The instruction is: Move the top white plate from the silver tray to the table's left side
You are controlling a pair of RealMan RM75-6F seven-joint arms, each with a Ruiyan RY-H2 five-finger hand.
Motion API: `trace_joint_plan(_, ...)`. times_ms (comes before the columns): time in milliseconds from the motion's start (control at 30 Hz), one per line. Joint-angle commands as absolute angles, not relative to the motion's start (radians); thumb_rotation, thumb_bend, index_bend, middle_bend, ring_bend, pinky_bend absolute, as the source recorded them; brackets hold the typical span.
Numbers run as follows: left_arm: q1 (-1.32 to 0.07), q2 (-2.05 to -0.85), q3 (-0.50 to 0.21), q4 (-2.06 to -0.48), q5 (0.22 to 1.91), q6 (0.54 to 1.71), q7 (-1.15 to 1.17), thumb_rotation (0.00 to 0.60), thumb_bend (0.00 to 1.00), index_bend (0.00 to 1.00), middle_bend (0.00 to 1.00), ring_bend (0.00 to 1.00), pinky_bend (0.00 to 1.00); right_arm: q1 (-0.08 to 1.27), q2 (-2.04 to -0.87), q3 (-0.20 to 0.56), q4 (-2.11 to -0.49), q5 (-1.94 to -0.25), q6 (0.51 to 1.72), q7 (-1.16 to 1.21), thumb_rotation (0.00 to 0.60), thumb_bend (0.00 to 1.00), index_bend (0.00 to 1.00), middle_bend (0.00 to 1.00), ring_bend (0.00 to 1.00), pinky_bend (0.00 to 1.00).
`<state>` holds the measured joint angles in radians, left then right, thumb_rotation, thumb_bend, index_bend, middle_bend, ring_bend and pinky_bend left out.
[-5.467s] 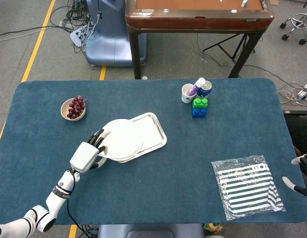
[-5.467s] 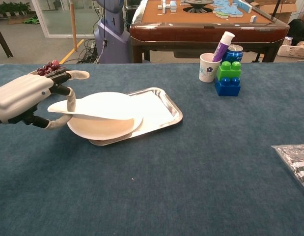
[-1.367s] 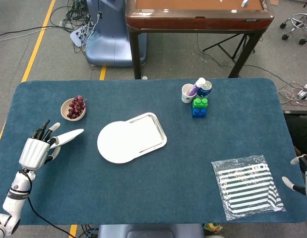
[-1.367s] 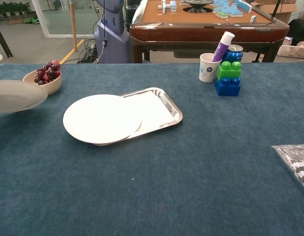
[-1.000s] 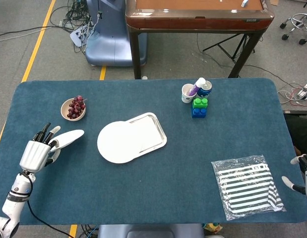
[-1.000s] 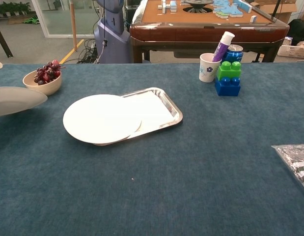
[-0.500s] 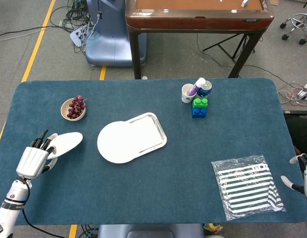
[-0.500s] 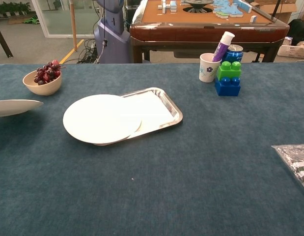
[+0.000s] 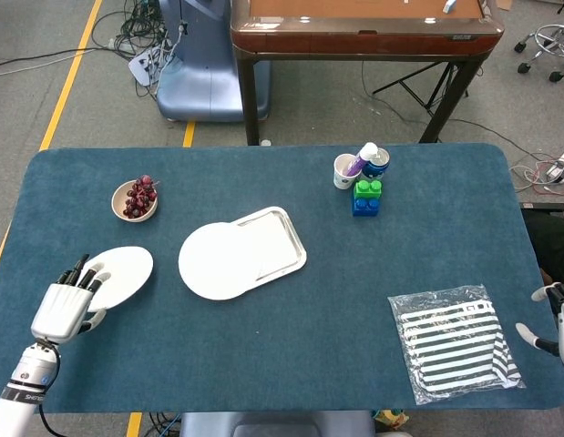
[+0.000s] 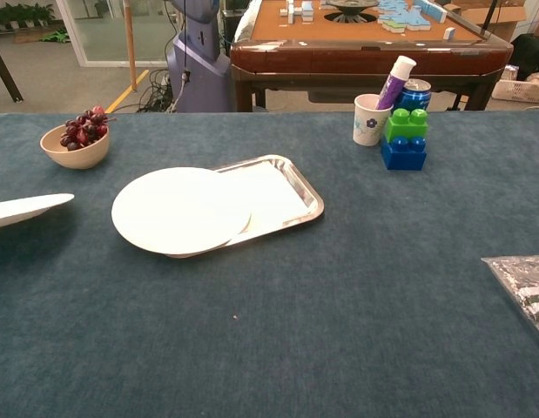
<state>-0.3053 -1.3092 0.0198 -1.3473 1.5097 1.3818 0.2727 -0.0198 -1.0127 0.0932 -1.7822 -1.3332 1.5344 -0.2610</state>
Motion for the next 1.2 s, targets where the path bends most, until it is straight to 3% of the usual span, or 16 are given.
trace_joint_plan(33, -0.295, -1.275, 0.017, -1.421, 1.492, 1.368, 0.320, 0.600, 0.18, 0.24, 0.21, 0.04, 0.29, -0.019, -1.013, 0.093, -1.782, -1.333, 1.533, -0.263, 0.600, 0.19, 0.46, 0.40, 0.34, 0.41)
trace_joint_plan(800, -0.213, -1.190, 0.036, -1.734, 1.396, 1.366, 0.463, 0.600, 0.16, 0.31, 0.21, 0.08, 0.29, -0.019, -1.013, 0.089, -1.782, -1.336, 1.532, -0.264, 0.600, 0.19, 0.46, 0.40, 0.34, 0.41)
trace_joint_plan(1200, -0.187, -1.163, 0.027, -1.756, 1.364, 1.375, 0.450, 0.600, 0.16, 0.32, 0.21, 0.08, 0.29, -0.017, -1.015, 0.087, -1.782, -1.339, 1.529, -0.262, 0.600, 0.19, 0.46, 0.40, 0.34, 0.41)
